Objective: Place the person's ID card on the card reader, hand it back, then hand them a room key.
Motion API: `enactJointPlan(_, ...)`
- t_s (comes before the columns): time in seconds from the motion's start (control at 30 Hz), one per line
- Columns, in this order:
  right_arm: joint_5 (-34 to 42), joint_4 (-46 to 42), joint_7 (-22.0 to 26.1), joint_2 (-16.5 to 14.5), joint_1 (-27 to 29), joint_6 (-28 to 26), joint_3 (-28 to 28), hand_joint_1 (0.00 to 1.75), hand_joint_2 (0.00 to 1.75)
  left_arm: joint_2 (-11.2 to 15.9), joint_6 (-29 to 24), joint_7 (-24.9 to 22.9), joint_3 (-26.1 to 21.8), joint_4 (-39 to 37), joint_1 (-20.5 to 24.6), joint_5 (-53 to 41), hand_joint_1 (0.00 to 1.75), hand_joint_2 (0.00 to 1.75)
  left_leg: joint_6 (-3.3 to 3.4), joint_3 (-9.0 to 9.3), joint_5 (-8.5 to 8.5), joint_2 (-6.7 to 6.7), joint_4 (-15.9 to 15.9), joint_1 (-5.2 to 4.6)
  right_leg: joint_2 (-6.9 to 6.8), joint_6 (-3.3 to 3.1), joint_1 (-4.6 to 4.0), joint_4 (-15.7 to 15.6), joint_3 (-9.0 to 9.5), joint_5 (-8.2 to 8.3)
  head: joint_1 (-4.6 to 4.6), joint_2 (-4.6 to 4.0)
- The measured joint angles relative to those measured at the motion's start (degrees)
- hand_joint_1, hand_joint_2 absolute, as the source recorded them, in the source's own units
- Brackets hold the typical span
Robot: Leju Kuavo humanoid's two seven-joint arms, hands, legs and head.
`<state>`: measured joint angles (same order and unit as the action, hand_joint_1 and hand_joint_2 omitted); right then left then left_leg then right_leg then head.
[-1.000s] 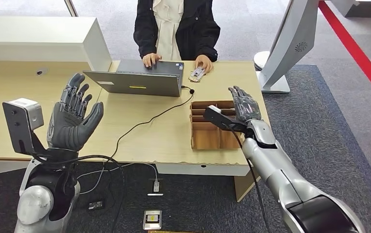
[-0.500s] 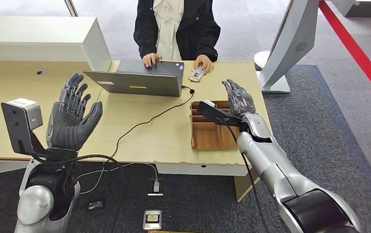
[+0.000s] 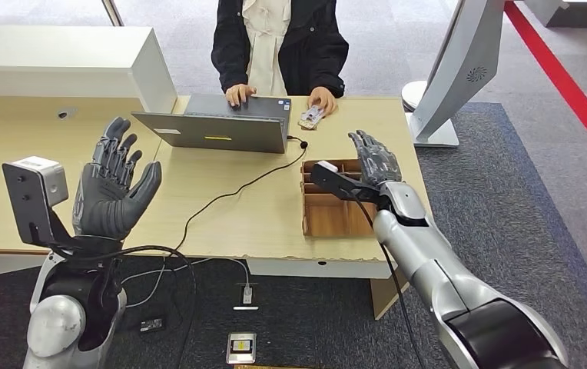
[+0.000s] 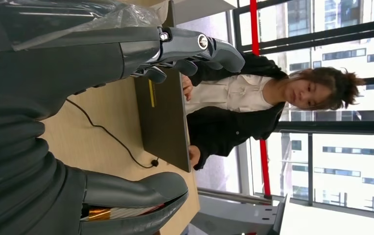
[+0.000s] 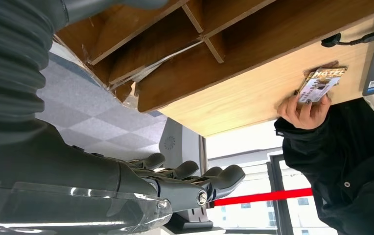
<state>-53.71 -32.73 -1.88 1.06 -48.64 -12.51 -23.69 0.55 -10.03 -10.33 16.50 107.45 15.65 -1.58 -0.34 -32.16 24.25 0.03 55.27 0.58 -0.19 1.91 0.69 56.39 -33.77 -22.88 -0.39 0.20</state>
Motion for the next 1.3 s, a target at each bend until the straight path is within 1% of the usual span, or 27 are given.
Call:
enactJointPlan(0.2,0.1,0.4,0.0,0.1,-0.1,0.1,0.0,0.00,1.75,0.2,0.2,-0.2,-0.1,0.3,-0.1,-0.2,0.00,1.75,0.00,0.00,0.00,0.00,0.0,0.00,0.00,0.00,0.00,0.0,0.00,0.00,0.00,0.00)
enactJointPlan(0.63,0.8,1.1,-0.6,0.4,-0.4,0.1,0.0,0.00,1.75,1.6,0.9,-0.6,-0.2,0.7,-0.3,0.7,0.00,1.75,0.00,0.00,0.00,0.00,0.0,0.00,0.00,0.00,0.00,0.0,0.00,0.00,0.01,0.00)
enactJointPlan(0.97,1.2,1.1,-0.9,1.3,-0.8,0.2,0.1,0.00,1.75,2.0,0.7,-1.4,-0.2,1.5,-0.3,0.7,0.00,1.75,0.00,0.00,0.00,0.00,0.0,0.00,0.00,0.00,0.00,0.0,0.00,0.00,-0.01,0.00)
enactJointPlan(1.0,1.2,1.1,-0.9,1.4,-0.8,0.2,0.1,0.24,1.75,2.0,0.7,-1.4,-0.2,1.5,-0.3,0.7,0.00,1.75,0.00,0.00,0.00,0.00,0.0,0.00,0.00,0.00,0.00,0.0,0.00,0.00,-0.01,0.00)
enactJointPlan(1.1,1.3,1.1,-0.9,1.4,-0.8,0.3,0.1,1.40,1.75,2.0,0.7,-1.6,-0.2,1.6,-0.3,0.7,0.00,1.75,0.00,0.00,0.00,0.00,0.0,0.01,0.00,0.00,0.00,0.0,0.00,0.00,0.00,0.00)
enactJointPlan(1.13,1.4,1.1,-0.9,1.4,-0.8,0.3,0.1,1.57,1.75,2.0,0.7,-1.6,-0.2,1.6,-0.3,0.7,0.00,1.75,0.00,0.01,0.00,0.00,0.0,0.01,0.00,0.00,0.00,0.0,0.00,0.00,0.00,0.00)
enactJointPlan(1.2,1.5,1.1,-0.9,1.4,-0.8,0.4,0.1,1.60,1.75,2.0,0.7,-1.6,-0.2,1.6,-0.3,0.7,0.00,1.75,0.00,0.01,0.00,0.00,0.0,0.01,0.00,0.00,0.00,0.0,0.00,0.00,0.00,0.00)
enactJointPlan(1.3,1.6,1.1,-0.8,1.4,-0.8,0.6,0.1,1.72,1.75,2.0,0.7,-1.7,-0.2,1.6,-0.3,0.6,0.00,1.75,0.00,0.00,0.00,0.00,0.0,0.01,0.00,0.00,0.00,0.0,0.00,0.00,-0.01,0.00)
